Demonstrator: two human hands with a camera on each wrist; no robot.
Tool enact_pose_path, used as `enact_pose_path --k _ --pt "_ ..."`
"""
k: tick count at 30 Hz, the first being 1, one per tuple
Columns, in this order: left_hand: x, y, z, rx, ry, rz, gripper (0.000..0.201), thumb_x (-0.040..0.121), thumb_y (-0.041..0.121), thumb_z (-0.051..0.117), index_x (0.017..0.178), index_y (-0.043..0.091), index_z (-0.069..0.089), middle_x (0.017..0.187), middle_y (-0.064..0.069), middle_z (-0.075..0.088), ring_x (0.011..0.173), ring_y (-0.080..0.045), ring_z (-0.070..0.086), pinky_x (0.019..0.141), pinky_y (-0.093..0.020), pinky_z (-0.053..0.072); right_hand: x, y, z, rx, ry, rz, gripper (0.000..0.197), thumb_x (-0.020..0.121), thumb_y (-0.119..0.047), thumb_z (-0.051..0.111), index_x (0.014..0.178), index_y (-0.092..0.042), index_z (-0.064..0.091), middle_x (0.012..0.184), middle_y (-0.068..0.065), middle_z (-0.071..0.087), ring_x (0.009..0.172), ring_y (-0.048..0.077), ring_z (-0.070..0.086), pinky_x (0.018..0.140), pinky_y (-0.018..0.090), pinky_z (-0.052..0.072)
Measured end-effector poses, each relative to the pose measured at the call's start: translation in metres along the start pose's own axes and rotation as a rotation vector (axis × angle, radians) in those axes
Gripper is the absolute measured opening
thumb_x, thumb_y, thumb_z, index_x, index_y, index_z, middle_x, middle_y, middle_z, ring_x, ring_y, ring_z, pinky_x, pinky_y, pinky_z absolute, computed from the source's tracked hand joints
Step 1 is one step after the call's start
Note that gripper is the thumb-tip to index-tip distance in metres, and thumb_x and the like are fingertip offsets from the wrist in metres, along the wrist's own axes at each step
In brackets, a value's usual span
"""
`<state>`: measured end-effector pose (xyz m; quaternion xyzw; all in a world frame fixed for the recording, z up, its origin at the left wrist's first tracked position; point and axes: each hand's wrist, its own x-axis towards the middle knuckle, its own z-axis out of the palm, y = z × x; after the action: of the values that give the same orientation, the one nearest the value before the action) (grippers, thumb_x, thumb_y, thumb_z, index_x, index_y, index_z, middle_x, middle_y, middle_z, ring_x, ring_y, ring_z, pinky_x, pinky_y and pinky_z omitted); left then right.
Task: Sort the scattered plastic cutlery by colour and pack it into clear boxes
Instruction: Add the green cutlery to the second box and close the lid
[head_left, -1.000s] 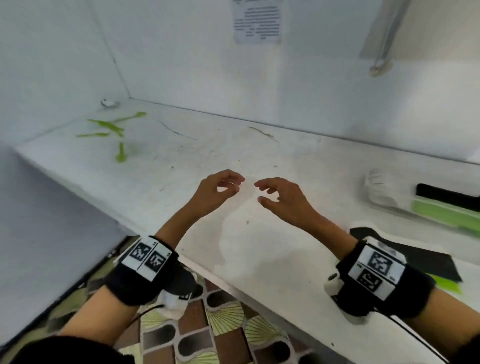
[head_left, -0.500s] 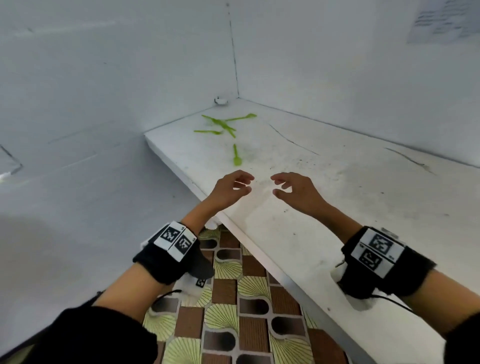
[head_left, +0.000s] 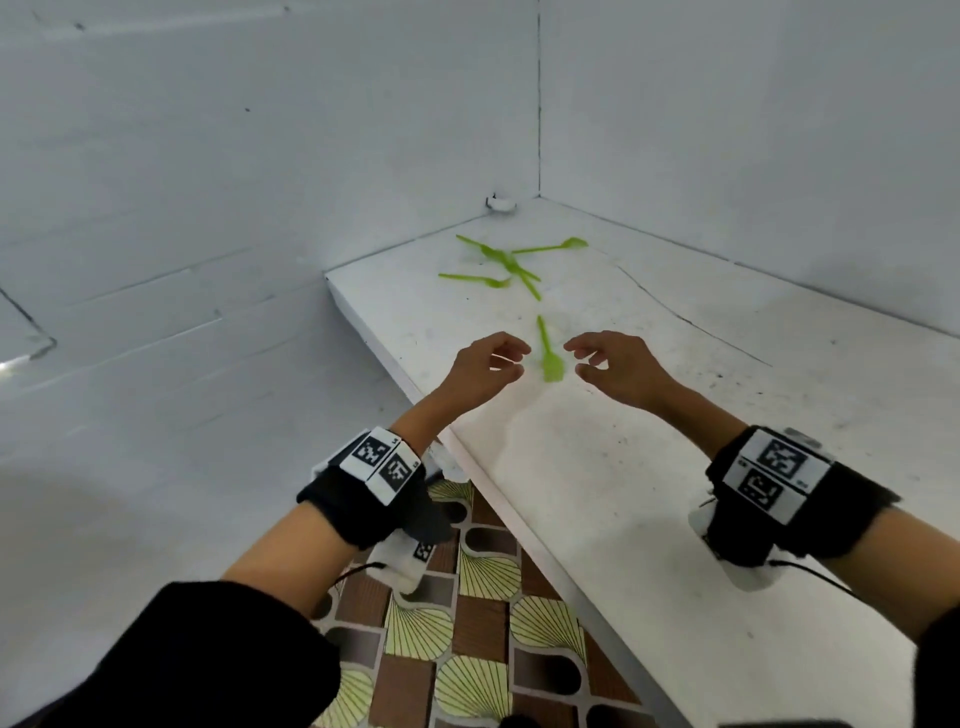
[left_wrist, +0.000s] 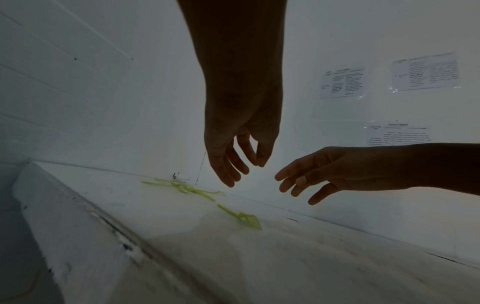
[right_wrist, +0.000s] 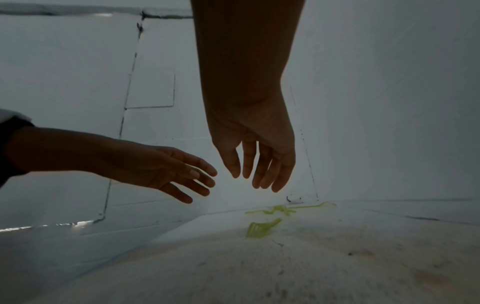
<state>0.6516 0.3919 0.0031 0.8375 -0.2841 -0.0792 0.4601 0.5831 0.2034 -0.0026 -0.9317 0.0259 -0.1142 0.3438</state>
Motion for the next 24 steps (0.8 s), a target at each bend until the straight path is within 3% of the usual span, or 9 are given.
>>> enact_pose_path --k 4,7,10,12,14,16,20,22,24 --pt "0.049 -0.015 -0.018 0.025 -0.052 0.005 0.024 0.088 0.002 0.057 0.111 0.004 0.061 0.101 -0.003 0.058 0.078 0.0 0.055 0.062 -0.001 0.04 0.05 0.015 0.012 -0.083 -0.147 0.054 0.032 0.087 -0.005 0.058 0.118 -0.012 0.062 0.112 0.013 0.062 0.099 0.027 0.059 0.087 0.027 0.041" --pt "0.081 -0.03 -0.027 0.048 -0.075 0.013 0.024 0.087 0.001 0.057 0.111 0.004 0.061 0.1 -0.003 0.059 0.078 0.001 0.055 0.063 -0.001 0.039 0.08 0.022 0.019 -0.167 -0.248 0.037 0.046 0.085 0.007 0.049 0.123 -0.018 0.059 0.107 0.011 0.054 0.104 0.028 0.055 0.091 0.031 0.042" --pt "0.107 -0.048 -0.034 0.03 -0.101 0.003 0.021 0.087 0.002 0.057 0.107 0.008 0.063 0.099 -0.003 0.06 0.078 0.0 0.055 0.064 -0.001 0.04 0.097 0.028 0.025 -0.258 -0.355 -0.004 0.06 0.075 0.016 0.042 0.121 -0.019 0.06 0.099 0.007 0.043 0.102 0.031 0.05 0.088 0.044 0.044" --pt "0.124 -0.057 -0.038 0.024 -0.112 -0.001 0.02 0.087 0.003 0.058 0.105 0.011 0.063 0.099 -0.002 0.06 0.079 0.0 0.056 0.063 -0.001 0.041 0.103 0.03 0.028 -0.314 -0.414 -0.009 0.053 0.077 0.012 0.049 0.116 -0.021 0.063 0.102 0.007 0.044 0.102 0.028 0.05 0.086 0.042 0.045" --pt "0.143 -0.064 -0.043 0.032 -0.119 0.005 0.021 0.087 0.003 0.058 0.105 0.011 0.064 0.099 -0.001 0.061 0.079 0.0 0.056 0.063 -0.001 0.041 0.111 0.031 0.027 -0.37 -0.437 -0.005 0.042 0.081 0.003 0.059 0.112 -0.024 0.065 0.107 0.005 0.047 0.104 0.021 0.049 0.085 0.034 0.045" --pt "0.165 -0.069 -0.049 0.04 -0.128 0.031 0.022 0.087 0.002 0.058 0.107 0.009 0.064 0.098 -0.001 0.061 0.077 0.002 0.056 0.062 -0.001 0.04 0.119 0.032 0.027 -0.398 -0.428 -0.004 0.03 0.082 -0.005 0.064 0.105 -0.025 0.067 0.105 0.001 0.048 0.101 0.016 0.049 0.081 0.029 0.043" --pt "0.221 -0.085 -0.062 0.105 -0.168 0.127 0.022 0.086 0.0 0.059 0.106 0.006 0.064 0.098 -0.002 0.061 0.073 0.008 0.057 0.064 -0.001 0.039 0.138 0.036 0.03 -0.299 -0.371 0.037 0.017 0.081 -0.015 0.07 0.095 -0.025 0.07 0.103 0.002 0.054 0.091 0.011 0.05 0.081 0.032 0.046" --pt "0.253 -0.097 -0.067 0.211 -0.199 0.198 0.023 0.084 -0.002 0.061 0.106 0.003 0.063 0.101 -0.009 0.062 0.086 -0.009 0.059 0.073 -0.006 0.04 0.15 0.038 0.03 -0.179 -0.265 0.066 0.016 0.079 -0.018 0.072 0.094 -0.023 0.071 0.098 0.001 0.055 0.086 0.011 0.052 0.083 0.03 0.046" --pt "0.283 -0.114 -0.068 0.345 -0.272 0.24 0.026 0.082 0.001 0.065 0.108 0.0 0.063 0.107 -0.019 0.061 0.098 -0.025 0.058 0.085 -0.02 0.04 0.164 0.036 0.027 -0.036 -0.085 0.09 0.018 0.075 -0.015 0.075 0.092 -0.019 0.072 0.092 -0.002 0.054 0.082 0.008 0.051 0.08 0.017 0.044"
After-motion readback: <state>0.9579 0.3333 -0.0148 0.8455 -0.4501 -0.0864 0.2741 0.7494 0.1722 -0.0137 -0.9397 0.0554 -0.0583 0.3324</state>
